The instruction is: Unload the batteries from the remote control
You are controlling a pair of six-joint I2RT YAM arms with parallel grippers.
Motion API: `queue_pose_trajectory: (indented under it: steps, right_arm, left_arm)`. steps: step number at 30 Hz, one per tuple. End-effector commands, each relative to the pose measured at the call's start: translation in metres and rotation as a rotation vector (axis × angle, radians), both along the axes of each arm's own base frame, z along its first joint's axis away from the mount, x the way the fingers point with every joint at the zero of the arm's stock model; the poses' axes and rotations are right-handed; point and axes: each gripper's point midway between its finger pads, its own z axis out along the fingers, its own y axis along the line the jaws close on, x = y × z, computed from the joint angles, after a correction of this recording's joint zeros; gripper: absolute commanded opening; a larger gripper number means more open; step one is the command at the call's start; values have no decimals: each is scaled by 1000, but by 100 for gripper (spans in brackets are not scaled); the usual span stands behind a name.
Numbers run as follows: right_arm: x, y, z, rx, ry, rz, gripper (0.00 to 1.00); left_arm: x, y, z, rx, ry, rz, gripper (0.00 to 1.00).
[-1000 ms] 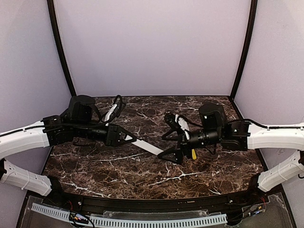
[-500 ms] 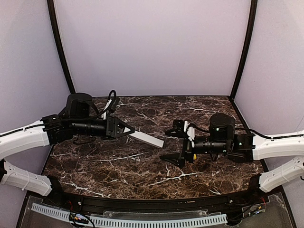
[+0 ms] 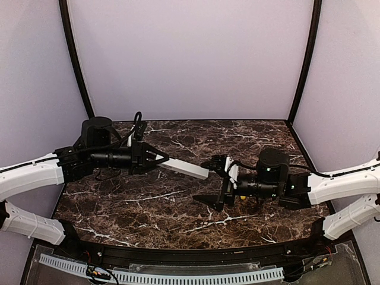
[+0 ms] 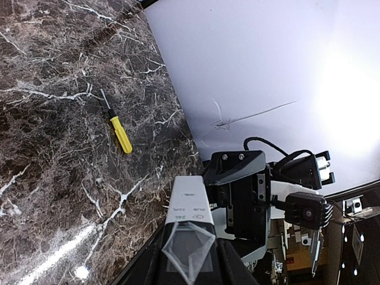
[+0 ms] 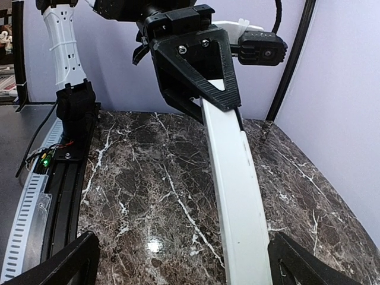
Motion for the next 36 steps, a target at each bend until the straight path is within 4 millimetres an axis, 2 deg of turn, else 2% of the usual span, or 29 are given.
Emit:
queue_pose_trajectory:
  steps: [1, 14, 19, 23, 28, 36]
  right_arm:
    - [-1, 8, 5, 23, -38, 6, 98]
    - [4, 16, 6, 24, -55, -5, 93]
    - [18, 10, 12, 50, -80, -96, 96]
    - [22, 4, 12, 50, -110, -126, 96]
    - [11, 6, 12, 57, -105, -62, 87]
    - [5, 9, 13, 81, -77, -26, 60]
  left_arm:
    - [-3, 0, 25, -89, -20, -12, 0]
    - [-7, -3, 34, -126, -2, -37, 0]
    - [-10, -4, 38, -135, -9, -59, 1]
    - [-14, -4, 43, -134, -20, -86, 0]
    - [-15, -4, 43, -128, -24, -90, 0]
    - [-17, -2, 43, -125, -26, -90, 1]
